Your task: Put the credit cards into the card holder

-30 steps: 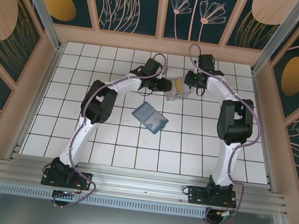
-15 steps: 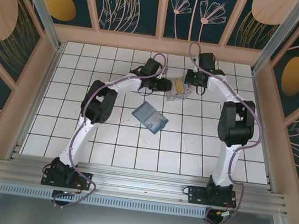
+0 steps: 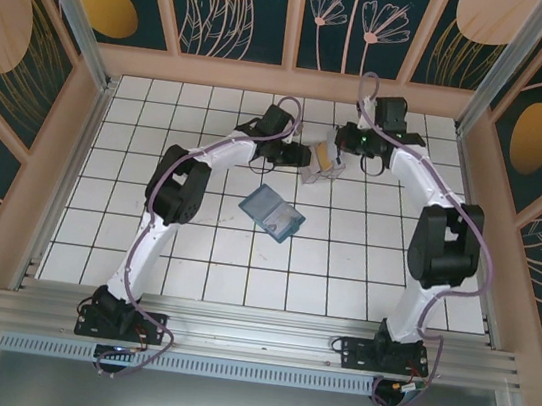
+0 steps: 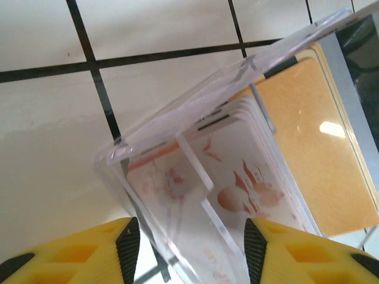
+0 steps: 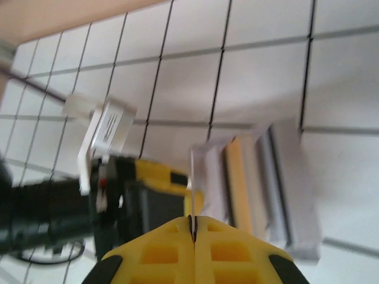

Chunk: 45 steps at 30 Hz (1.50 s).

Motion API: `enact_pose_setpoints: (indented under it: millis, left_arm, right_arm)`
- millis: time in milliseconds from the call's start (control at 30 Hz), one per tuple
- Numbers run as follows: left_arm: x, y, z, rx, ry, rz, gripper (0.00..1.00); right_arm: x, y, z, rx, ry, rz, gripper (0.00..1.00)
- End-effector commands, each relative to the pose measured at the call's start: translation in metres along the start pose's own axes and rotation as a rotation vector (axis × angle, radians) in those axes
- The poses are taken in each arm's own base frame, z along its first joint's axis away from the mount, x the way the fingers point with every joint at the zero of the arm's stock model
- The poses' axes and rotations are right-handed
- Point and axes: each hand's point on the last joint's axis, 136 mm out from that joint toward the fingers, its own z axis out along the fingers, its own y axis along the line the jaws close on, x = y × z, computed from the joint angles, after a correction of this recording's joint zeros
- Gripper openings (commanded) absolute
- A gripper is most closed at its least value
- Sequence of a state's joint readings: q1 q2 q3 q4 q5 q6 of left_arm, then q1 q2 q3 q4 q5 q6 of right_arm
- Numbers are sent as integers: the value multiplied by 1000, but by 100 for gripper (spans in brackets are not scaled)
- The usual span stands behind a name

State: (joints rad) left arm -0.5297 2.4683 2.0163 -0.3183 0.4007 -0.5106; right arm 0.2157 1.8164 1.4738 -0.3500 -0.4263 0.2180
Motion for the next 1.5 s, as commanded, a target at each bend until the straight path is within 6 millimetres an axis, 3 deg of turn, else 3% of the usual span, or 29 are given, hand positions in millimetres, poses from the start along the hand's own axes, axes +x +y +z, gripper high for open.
enact_pose_setpoints:
  millis: [0, 200, 400, 567, 733, 900, 1200, 1333, 1467]
  left_arm:
    - [-19, -24, -48, -23, -47, 58, 56]
    - [-21, -22, -92, -74, -119, 76, 58]
    - [7, 12, -114, -159, -142, 75, 54]
    - [42, 43, -93, -177, -46, 67, 51]
    - [51, 57, -66, -159, 30, 58, 51]
    - [72, 67, -56, -163, 92, 37, 49]
    - [124, 77, -84, -193, 160, -5, 47]
    - [143, 73, -96, -169, 156, -38, 47]
    - [137, 75, -104, -206, 123, -35, 47]
  right_arm:
    - [22, 38, -26, -168, 18, 31, 0]
    - [89, 61, -39, -215, 116, 58, 0]
    - [158, 90, -24, -271, 237, 108, 0]
    - [215, 115, 5, -256, 351, 72, 0]
    - [249, 98, 24, -154, 411, 71, 0]
    - [250, 56, 26, 20, 368, 82, 0]
    - [234, 15, 15, 97, 334, 105, 0]
    - [220, 24, 9, 23, 311, 119, 0]
    - [202, 51, 6, -91, 278, 106, 0]
